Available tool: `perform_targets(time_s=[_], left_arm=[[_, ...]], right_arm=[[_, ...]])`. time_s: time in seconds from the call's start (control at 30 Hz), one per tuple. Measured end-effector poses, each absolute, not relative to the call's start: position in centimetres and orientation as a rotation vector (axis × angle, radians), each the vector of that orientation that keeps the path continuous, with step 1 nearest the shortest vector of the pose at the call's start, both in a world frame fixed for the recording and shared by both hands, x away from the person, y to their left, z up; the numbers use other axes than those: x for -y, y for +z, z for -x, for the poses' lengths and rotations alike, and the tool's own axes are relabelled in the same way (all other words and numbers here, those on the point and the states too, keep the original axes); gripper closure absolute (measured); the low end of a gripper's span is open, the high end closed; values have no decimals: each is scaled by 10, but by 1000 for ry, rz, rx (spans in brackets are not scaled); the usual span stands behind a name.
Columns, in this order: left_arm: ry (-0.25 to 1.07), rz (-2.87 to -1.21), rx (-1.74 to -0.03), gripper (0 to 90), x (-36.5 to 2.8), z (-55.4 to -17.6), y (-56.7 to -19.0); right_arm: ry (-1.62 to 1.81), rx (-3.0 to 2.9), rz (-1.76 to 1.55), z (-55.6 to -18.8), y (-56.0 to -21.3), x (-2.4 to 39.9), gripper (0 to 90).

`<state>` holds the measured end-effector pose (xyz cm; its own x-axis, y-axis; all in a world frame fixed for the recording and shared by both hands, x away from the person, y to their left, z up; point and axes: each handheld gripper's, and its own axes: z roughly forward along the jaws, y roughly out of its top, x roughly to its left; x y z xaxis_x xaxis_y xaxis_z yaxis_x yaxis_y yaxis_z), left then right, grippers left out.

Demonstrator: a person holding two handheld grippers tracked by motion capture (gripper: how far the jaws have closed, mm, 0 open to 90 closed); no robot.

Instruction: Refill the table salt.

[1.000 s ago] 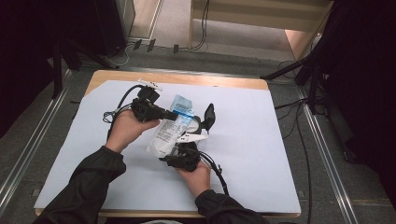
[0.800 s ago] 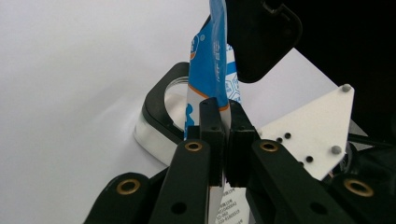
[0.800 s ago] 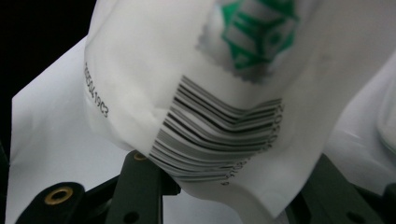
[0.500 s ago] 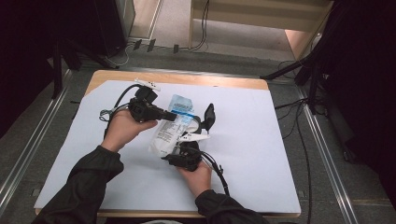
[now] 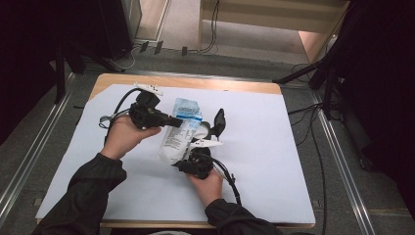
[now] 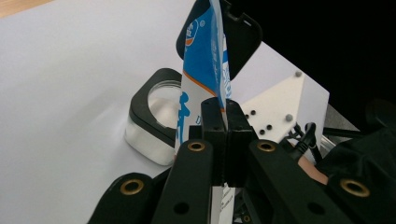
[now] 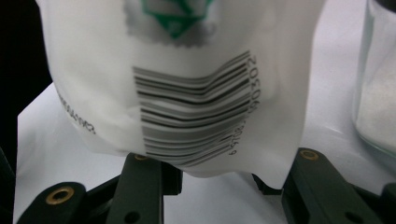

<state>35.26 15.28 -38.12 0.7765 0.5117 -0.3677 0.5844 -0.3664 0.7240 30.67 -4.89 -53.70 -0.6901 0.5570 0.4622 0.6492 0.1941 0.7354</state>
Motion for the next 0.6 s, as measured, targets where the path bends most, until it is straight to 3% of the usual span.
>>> perform_targets(time_s=[0.6], left_arm=[[-51,-2045,-833,900,-170,-333,-372]], right_arm=[[-1530,2363,1166,-306,-536,49,630]])
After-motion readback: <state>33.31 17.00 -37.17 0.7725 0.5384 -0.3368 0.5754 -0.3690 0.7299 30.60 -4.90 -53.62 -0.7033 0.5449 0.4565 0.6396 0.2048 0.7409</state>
